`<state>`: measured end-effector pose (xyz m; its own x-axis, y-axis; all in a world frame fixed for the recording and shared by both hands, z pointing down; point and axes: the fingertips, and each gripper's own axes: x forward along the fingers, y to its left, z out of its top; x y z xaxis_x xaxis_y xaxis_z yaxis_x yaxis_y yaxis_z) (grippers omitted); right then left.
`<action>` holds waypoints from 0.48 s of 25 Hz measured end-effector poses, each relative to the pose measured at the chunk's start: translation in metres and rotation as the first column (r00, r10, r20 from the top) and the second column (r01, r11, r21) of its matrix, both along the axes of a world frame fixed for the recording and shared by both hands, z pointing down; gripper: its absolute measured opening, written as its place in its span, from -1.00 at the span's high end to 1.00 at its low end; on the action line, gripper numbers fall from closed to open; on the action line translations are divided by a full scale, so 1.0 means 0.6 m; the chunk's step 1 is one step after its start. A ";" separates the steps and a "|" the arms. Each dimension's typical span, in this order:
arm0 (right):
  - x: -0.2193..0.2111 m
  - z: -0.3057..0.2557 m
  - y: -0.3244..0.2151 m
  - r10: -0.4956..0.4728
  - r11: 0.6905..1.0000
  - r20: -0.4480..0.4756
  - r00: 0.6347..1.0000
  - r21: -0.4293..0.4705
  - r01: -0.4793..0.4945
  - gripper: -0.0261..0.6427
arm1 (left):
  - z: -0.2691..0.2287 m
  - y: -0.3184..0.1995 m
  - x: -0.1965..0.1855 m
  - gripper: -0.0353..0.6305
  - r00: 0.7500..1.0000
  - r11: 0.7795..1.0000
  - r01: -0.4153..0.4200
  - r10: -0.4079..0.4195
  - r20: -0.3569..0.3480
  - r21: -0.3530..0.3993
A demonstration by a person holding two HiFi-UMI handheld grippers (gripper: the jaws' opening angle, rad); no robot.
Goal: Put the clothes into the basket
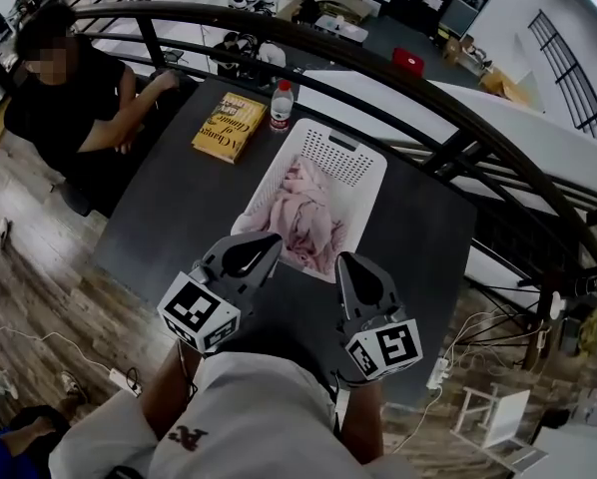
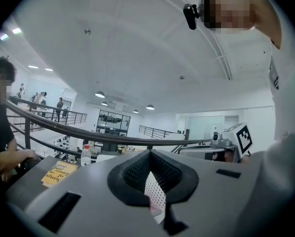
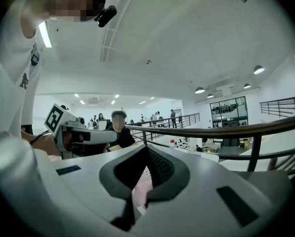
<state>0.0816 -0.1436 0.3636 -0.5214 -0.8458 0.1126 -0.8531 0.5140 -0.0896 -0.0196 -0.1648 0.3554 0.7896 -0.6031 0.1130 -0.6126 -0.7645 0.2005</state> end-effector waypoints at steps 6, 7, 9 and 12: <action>0.001 -0.003 0.006 -0.007 1.000 -0.011 1.000 0.017 0.007 0.86 | 0.001 0.011 0.005 0.91 1.000 1.000 -0.004 0.004 -0.001 0.004; 0.001 -0.004 0.006 -0.007 1.000 -0.011 1.000 0.018 0.007 0.86 | 0.000 0.012 0.006 0.91 1.000 1.000 -0.004 0.004 -0.002 0.005; 0.001 -0.007 0.006 -0.008 1.000 -0.013 1.000 0.017 0.008 0.86 | -0.002 0.013 0.007 0.91 1.000 1.000 -0.004 0.004 -0.004 0.005; -0.002 -0.005 0.006 -0.014 1.000 -0.012 1.000 0.012 0.014 0.86 | -0.003 0.012 0.008 0.91 1.000 1.000 -0.007 0.007 -0.004 0.006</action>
<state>0.0801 -0.1400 0.3606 -0.5321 -0.8397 0.1086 -0.8467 0.5271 -0.0726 -0.0149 -0.1574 0.3536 0.7942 -0.5983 0.1061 -0.6065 -0.7699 0.1987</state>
